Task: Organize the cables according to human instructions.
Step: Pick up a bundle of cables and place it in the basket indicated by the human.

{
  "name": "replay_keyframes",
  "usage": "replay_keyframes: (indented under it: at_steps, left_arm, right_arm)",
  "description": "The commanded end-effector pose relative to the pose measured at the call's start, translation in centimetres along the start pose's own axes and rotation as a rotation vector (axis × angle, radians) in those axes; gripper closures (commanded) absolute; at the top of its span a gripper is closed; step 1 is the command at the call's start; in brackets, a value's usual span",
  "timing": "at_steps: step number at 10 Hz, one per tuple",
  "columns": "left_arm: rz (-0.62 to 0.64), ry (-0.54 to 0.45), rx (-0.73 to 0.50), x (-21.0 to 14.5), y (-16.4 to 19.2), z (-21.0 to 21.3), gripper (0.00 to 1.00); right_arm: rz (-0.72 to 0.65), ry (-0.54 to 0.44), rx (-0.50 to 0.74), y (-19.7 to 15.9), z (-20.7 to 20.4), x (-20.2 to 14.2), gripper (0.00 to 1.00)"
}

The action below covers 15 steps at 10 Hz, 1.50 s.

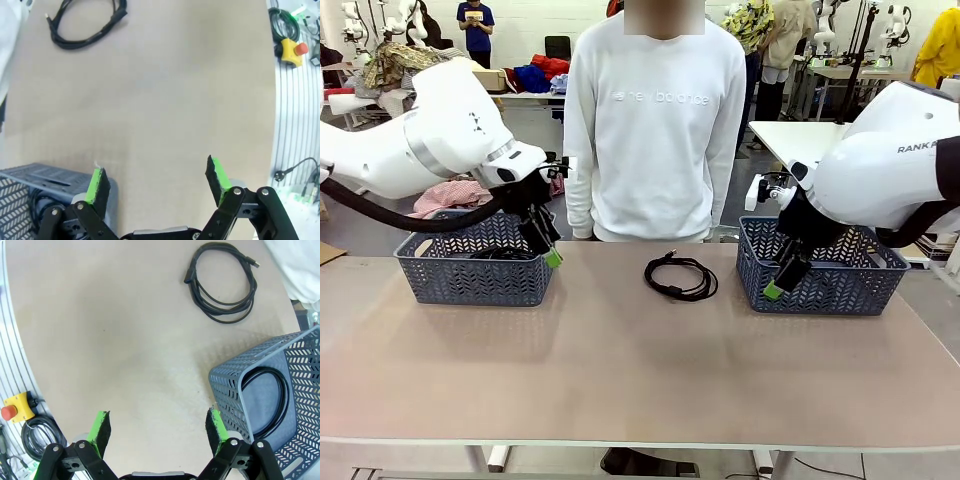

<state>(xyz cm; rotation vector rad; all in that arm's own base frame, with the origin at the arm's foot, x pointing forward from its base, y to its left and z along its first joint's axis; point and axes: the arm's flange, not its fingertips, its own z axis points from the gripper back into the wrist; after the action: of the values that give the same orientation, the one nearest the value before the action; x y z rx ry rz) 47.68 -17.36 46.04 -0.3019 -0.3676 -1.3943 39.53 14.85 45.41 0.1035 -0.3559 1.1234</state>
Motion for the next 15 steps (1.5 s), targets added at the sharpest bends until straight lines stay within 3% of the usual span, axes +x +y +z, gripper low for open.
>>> replay_keyframes:
  at_steps: [1,15]
  left_arm:
    - [0.023,-0.014,0.017,-0.27,-2.11,-0.88,0.00]
    - [0.003,0.009,-0.002,0.21,-2.23,-1.44,0.00]
  right_arm:
    - [-0.007,-0.002,-0.007,0.01,0.05,0.06,0.00]
    - [-0.007,-0.002,-0.007,0.01,0.05,0.06,0.00]
